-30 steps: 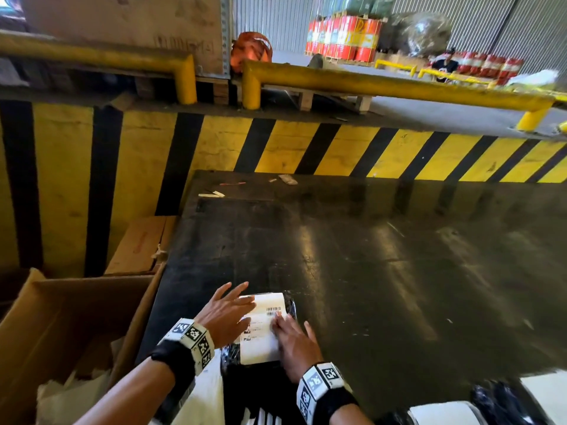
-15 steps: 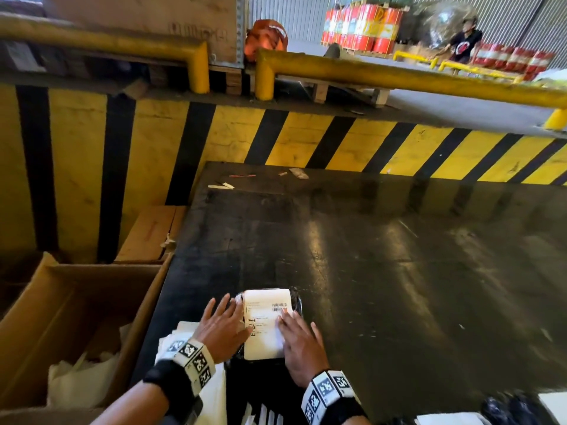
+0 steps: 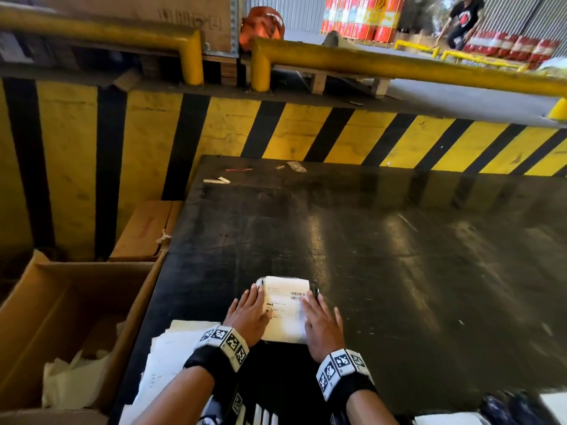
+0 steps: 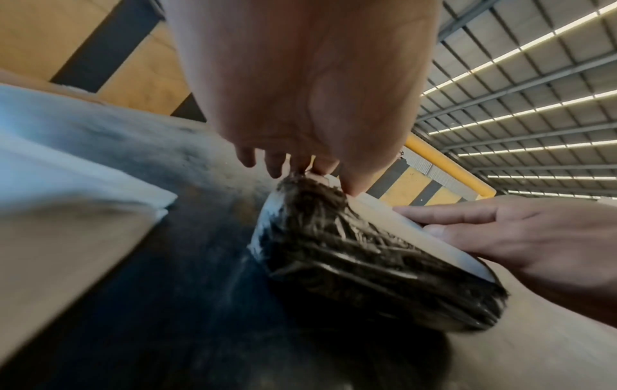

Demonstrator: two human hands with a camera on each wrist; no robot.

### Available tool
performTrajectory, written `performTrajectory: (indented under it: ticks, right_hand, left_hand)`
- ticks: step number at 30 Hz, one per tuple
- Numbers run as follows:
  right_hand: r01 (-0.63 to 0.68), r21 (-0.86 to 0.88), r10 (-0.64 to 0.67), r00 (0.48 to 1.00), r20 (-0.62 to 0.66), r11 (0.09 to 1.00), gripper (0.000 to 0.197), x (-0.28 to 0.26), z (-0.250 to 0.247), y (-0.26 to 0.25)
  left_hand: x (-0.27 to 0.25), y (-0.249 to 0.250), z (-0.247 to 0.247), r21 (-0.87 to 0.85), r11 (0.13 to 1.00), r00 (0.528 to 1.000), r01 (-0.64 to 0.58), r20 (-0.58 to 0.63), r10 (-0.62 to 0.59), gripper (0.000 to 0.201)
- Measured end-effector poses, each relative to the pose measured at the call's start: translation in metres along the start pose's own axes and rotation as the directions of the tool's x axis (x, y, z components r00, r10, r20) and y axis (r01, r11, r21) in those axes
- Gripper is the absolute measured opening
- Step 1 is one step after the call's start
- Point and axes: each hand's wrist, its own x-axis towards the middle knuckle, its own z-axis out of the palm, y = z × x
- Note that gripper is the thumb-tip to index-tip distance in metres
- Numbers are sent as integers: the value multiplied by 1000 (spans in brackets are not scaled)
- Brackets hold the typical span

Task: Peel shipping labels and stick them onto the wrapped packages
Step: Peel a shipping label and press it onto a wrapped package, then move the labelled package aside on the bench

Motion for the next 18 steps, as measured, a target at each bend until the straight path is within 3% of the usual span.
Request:
performTrajectory:
  ticks: [3,7,12,16,18]
  right_hand:
    - [-98,194,114,991,-74,976,51,-2,8,8]
    - [-149,525,235,967,-100,838,55,-11,25,7]
    - [-266,598,347,938,-22,756,57,-9,31,4]
    - [-257,654,363,931,-30,712,56,-6,32,-3]
    - [-257,721,373,928,-1,644,56,-6,32,-4]
  left_hand:
    - [-4,-2,15,-118,991,997,62,-31,-66,65]
    - [-7,-8,42,-241,966,979,90,-154,-130,62]
    - [-9,-1,44,-381,920,953,92,-233,-192,71]
    - [-8,-1,44,-450,892,946,48,-268,-185,67]
    - [-8,-2,42,-533,846,946,20,-263,-189,67]
